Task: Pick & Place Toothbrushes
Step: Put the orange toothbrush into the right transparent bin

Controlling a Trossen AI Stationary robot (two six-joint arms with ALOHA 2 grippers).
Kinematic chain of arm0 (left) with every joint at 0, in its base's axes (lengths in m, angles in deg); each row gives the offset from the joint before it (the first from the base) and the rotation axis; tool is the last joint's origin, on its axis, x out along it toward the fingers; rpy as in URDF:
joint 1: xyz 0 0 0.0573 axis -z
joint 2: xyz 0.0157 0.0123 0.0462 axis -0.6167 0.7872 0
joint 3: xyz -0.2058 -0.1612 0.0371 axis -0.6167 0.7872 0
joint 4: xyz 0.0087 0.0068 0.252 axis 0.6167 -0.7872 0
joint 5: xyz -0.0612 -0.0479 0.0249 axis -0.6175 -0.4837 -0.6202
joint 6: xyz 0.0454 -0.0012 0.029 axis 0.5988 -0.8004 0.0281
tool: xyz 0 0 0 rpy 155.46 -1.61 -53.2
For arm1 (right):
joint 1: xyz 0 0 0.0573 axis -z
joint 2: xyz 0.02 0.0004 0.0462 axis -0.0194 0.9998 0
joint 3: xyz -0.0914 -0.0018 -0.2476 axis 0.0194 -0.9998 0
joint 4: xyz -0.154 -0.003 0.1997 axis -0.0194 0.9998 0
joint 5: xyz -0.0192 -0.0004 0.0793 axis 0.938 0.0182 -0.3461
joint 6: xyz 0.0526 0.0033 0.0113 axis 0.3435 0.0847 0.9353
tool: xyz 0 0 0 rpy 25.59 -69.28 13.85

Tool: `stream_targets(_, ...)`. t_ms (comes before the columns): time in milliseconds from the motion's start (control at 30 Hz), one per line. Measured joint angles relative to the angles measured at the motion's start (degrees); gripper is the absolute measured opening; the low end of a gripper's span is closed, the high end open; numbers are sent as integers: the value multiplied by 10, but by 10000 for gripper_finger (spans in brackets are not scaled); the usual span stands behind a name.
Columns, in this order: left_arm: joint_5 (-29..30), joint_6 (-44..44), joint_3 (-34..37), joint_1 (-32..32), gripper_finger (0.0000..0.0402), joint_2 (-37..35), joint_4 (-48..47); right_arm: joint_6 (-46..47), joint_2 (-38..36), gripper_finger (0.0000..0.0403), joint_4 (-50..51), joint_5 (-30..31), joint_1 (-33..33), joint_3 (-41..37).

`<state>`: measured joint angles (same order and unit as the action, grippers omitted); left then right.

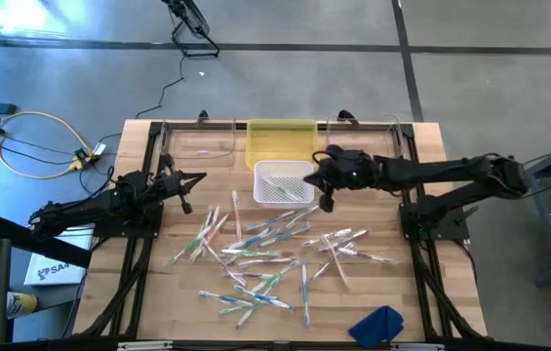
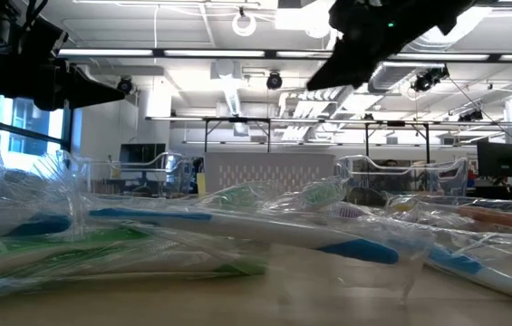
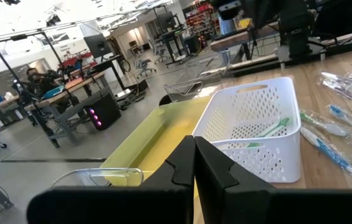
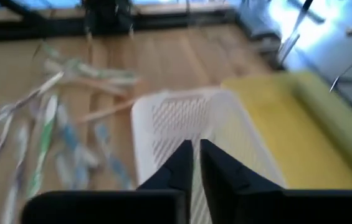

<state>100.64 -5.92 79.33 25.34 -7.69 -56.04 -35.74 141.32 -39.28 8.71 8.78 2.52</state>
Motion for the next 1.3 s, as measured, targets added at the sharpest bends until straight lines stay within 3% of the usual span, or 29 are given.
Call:
stream_targets(367, 0, 0, 0, 0, 0, 0, 0, 83, -22, 3, 182, -5, -61, 0)
stream_targets(667, 0, 0, 0, 0, 0, 0, 0, 241, -19, 2, 201, -4, -87, 0)
stream_targets(967, 0, 0, 0, 0, 0, 0, 0, 242, -19, 2, 193, -3, -97, 0)
stream_targets(1100, 0, 0, 0, 0, 0, 0, 0, 330, -19, 2, 191, -4, -97, 0)
stream_targets(1300, 0, 0, 0, 0, 0, 0, 0, 477, -19, 2, 214, -54, -117, 0)
